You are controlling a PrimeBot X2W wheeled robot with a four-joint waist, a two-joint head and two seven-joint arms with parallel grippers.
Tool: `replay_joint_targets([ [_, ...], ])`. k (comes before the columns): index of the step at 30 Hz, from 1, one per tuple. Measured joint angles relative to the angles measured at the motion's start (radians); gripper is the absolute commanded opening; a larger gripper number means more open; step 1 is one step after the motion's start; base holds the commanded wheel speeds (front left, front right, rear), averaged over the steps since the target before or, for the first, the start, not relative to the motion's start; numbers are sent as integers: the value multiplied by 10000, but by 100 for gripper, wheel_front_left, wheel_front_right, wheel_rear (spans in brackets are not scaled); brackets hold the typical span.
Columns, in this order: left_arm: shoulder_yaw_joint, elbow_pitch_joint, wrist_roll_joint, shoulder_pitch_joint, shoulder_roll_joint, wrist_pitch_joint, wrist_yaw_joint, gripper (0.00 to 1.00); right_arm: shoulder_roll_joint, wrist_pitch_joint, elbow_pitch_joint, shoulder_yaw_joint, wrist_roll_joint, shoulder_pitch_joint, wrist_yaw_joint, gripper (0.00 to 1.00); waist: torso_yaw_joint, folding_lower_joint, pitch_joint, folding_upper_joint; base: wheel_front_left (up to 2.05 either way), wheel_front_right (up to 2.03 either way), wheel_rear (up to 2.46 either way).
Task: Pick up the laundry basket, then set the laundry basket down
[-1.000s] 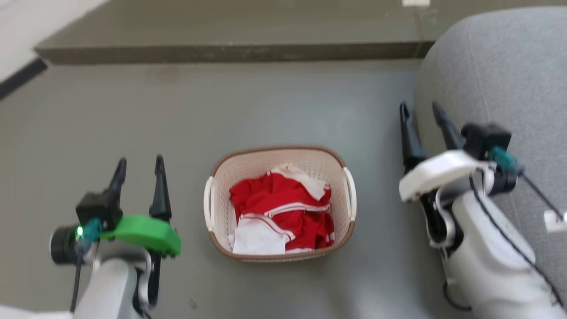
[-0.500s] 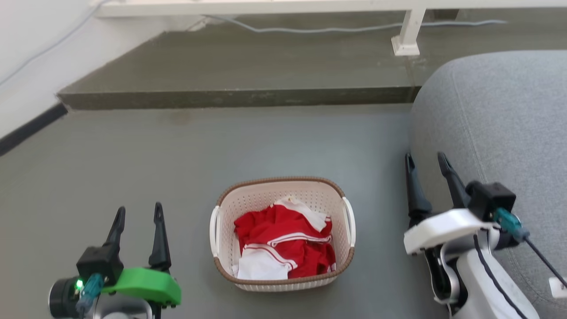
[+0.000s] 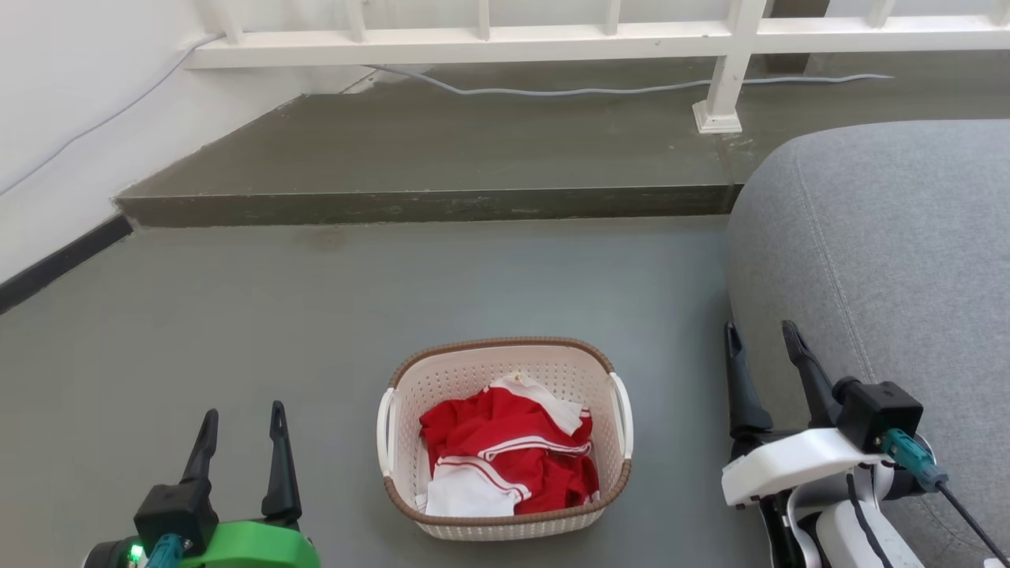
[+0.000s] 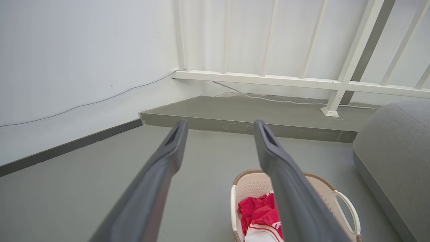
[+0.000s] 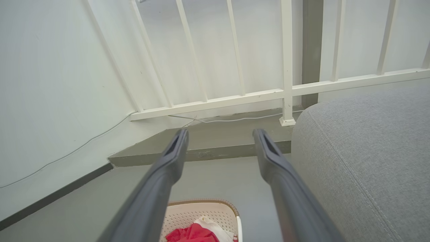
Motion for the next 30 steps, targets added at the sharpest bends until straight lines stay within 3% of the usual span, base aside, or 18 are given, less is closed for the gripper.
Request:
replay_joint_targets([
  [30, 174, -662, 242, 594, -111, 0, -17, 100, 140, 0, -514, -46, -207, 815, 0, 100, -18, 0, -150, 0, 0, 0, 0],
])
